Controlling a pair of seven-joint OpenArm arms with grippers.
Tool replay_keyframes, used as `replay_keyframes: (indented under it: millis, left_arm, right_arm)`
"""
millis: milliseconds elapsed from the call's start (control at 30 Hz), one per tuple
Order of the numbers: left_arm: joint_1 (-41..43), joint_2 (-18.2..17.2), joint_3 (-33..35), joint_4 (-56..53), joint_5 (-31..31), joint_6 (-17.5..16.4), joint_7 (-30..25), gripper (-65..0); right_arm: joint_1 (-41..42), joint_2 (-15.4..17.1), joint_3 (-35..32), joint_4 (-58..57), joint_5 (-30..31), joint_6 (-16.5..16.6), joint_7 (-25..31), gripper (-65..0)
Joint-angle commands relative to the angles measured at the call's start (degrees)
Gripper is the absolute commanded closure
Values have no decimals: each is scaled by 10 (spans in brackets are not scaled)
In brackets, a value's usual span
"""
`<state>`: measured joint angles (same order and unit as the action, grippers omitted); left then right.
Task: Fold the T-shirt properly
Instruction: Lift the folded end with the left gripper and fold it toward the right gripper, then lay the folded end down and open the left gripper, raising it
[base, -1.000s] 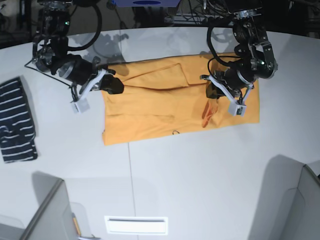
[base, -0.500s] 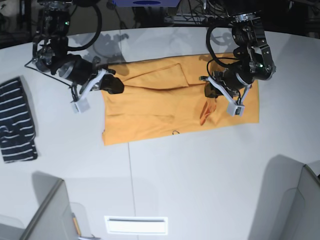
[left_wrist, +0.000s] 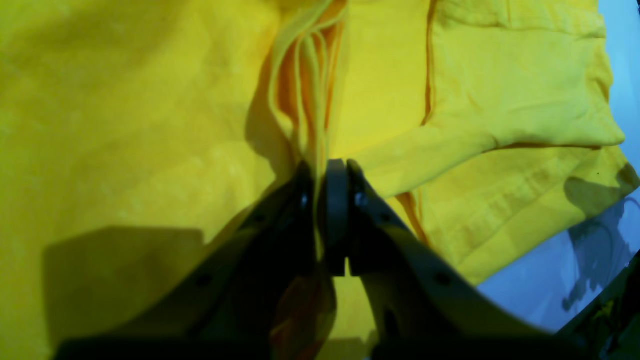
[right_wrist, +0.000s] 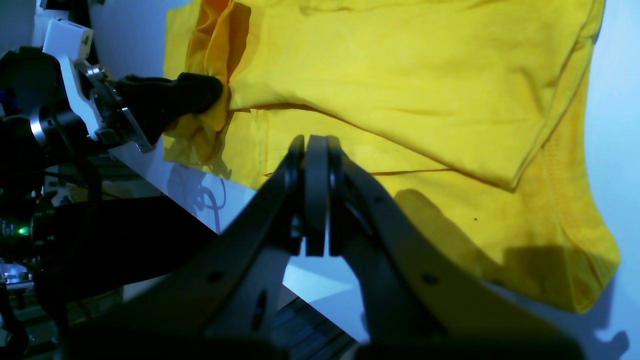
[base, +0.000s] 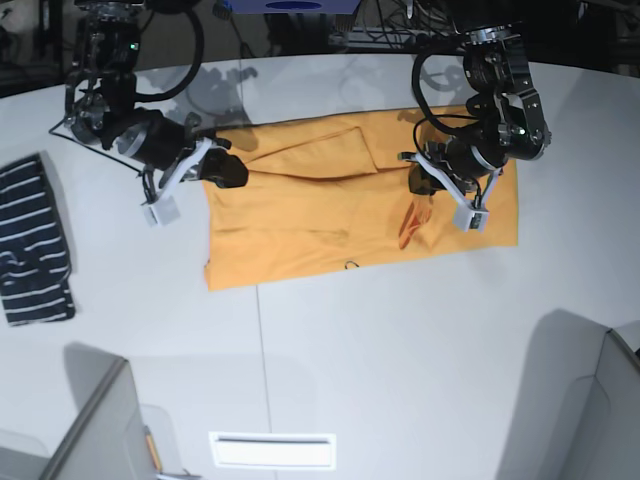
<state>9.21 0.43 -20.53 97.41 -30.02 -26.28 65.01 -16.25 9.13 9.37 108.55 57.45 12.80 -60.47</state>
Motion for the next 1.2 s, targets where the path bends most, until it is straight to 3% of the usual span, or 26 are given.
replay_keyframes:
  millis: [0,33,133,200,300,367,600,1000,1067,1167]
  left_arm:
    - [-6,-1,0,8,-10,-1,-8,0]
    - [-6,-1,0,8,-10,-1,-8,-2]
    - [-6,-1,0,8,-10,-1,-8,-216]
    - [-6,0,1,8,-11,-3,-8,-324]
    - [-6,6,14,8,-11,-3,-8,-421]
    - [-6,8,45,8,-11,-3,-8,-446]
    - [-6,15,139,13,-11,-2,-10,-449]
    - [13,8,128,134,-6,-1,-8,-444]
    - [20,3,99,133,-4,-1,-8,-400]
    - [23,-2,47,115,7,-1,-8,-201]
  right_arm:
    - [4,3,2,9,12,2,10,0]
    - [4,3,2,9,12,2,10,0]
    - [4,3,2,9,12,2,10,0]
    - [4,3,2,9,13,2,10,0]
    - [4,3,2,9,13,2,10,0]
    - [4,3,2,9,13,2,10,0]
    - [4,3,2,9,14,2,9,0]
    - [12,3,5,9,12,2,6,0]
    - [15,4,7,9,13,2,6,0]
    - [28,7,8,9,12,1,6,0]
